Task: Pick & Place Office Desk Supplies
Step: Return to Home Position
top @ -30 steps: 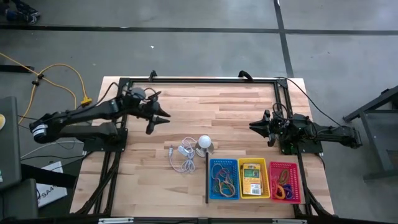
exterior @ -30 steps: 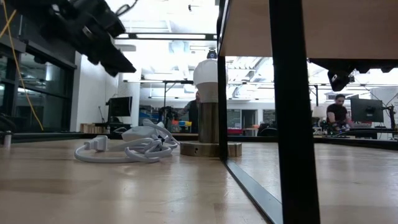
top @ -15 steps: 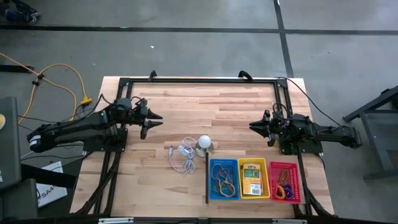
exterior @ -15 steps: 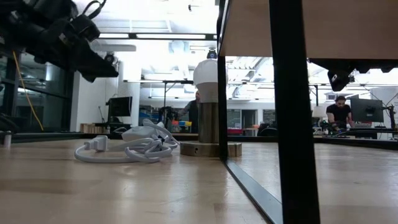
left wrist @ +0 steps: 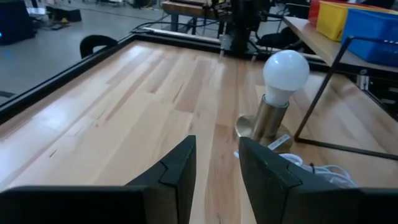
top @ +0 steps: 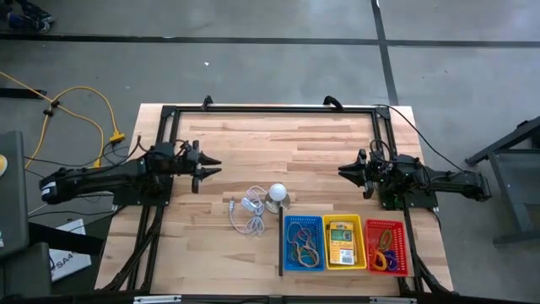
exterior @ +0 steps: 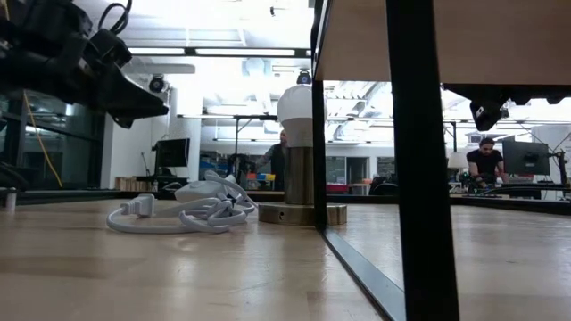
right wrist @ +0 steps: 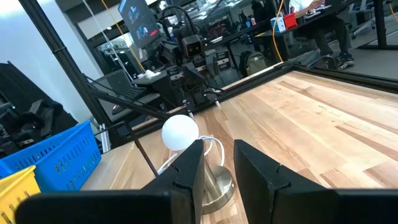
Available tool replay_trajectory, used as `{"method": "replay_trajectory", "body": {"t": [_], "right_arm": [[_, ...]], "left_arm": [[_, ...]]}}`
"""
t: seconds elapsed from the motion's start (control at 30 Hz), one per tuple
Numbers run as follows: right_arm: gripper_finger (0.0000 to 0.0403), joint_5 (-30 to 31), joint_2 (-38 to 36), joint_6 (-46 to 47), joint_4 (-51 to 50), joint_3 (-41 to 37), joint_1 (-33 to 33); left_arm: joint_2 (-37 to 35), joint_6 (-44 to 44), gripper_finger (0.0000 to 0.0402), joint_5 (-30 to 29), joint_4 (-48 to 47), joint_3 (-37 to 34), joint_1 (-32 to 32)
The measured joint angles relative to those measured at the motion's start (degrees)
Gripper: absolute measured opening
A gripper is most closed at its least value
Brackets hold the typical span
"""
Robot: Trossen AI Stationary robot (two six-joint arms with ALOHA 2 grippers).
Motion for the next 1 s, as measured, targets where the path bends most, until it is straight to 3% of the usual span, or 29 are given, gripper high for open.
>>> {"method": "replay_trajectory", "body": {"t": [1.0], "right_arm": [[0.0075, 0.00, 0.00, 0.00, 0.00, 0.00, 0.00]], "left_arm": [[-12.12, -0.91, 0.0118, -0.94, 0.11, -5.52, -1.41]]}}
